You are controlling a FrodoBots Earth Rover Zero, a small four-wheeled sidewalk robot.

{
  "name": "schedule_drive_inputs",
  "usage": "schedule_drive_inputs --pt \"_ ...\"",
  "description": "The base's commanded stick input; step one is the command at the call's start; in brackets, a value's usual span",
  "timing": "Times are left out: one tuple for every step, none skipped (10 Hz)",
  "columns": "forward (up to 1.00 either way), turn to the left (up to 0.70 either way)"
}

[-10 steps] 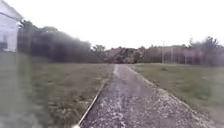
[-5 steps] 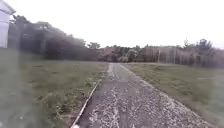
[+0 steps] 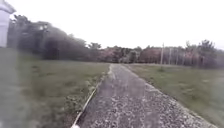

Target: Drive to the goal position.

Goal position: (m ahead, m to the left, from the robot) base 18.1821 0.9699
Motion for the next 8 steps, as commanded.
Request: schedule_drive_inputs --pt "0.85 0.0" --pt "0.85 0.0" --pt "0.85 0.0" --pt "0.85 0.0" --pt "0.85 0.0" --pt "0.85 0.0" --pt "0.85 0.0" --pt "0.85 0.0"
